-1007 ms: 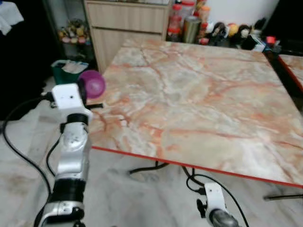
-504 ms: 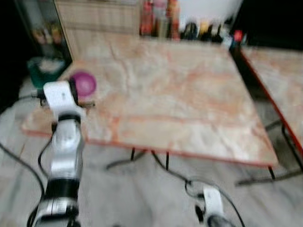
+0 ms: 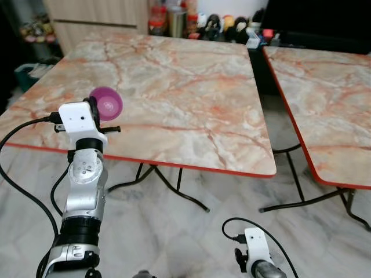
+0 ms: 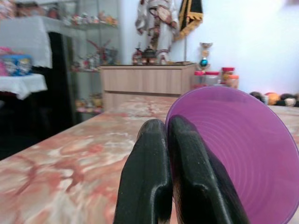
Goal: Setting the table
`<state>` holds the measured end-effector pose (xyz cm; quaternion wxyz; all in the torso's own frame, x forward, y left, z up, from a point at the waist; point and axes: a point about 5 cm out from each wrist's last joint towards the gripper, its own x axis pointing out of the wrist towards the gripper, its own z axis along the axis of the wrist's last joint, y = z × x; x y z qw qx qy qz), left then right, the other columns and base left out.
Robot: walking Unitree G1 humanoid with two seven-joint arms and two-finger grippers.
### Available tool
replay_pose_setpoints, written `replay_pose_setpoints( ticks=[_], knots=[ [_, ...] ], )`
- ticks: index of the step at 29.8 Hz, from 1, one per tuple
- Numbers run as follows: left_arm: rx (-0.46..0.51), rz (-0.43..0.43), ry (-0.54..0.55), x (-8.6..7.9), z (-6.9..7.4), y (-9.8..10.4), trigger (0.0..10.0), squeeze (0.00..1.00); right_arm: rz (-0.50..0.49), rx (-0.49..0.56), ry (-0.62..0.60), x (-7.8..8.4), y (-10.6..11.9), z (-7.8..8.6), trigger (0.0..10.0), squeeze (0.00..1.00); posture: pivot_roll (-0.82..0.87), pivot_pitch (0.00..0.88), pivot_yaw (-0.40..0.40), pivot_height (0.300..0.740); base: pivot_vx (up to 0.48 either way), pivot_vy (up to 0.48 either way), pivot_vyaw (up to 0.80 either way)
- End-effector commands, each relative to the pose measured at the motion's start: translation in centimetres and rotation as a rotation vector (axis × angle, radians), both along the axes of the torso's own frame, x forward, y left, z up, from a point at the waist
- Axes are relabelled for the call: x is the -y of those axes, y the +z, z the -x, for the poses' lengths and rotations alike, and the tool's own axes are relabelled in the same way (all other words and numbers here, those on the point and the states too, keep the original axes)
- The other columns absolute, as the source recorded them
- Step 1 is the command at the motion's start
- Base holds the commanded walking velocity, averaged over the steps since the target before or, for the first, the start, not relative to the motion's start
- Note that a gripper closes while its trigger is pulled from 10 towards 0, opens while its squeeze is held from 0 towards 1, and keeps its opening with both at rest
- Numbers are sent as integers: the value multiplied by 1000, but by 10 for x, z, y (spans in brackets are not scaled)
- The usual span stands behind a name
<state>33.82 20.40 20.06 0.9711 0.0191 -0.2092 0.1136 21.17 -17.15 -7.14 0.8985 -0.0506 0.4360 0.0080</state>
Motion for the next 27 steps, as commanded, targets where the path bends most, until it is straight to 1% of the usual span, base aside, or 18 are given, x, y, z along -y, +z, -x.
replay_pose_setpoints(
  ticks=[1, 7, 11, 13, 23, 26, 27],
  knots=[
    [18, -1, -25, 8, -1, 3, 10000, 0, 5, -12, -31, 9, -2, 6, 10000, 0, 113, 101, -49, 715, 0, -382, 0],
    [17, 0, -29, 10, -1, 3, 10000, 0, 23, -8, 1, 9, -1, 4, 10000, 0, 110, 101, -53, 715, 0, -384, 0],
    [19, 0, -30, 10, -1, 3, 10000, 0, 35, -14, 14, 10, -2, 4, 10000, 0, 111, 99, -54, 715, 0, -381, 691],
    [19, -1, -31, 10, -1, 3, 10000, 0, 26, -17, -4, 10, -2, 5, 10000, 0, 109, 99, -53, 715, 0, -381, 0],
    [15, -1, -35, 11, 0, 2, 10000, 0, 30, -16, 5, 10, -2, 5, 10000, 0, 106, 98, -52, 715, 0, -379, 0],
    [3, -6, -25, 4, 7, -4, 10000, 0, 31, -17, 1, 11, -2, 6, 10000, 0, 108, 94, -52, 715, 0, -380, 0],
    [3, -6, -25, 4, 7, -4, 10000, 0, 31, -17, 1, 11, -2, 6, 10000, 0, 108, 94, -52, 715, 0, -379, 0]
  ],
)
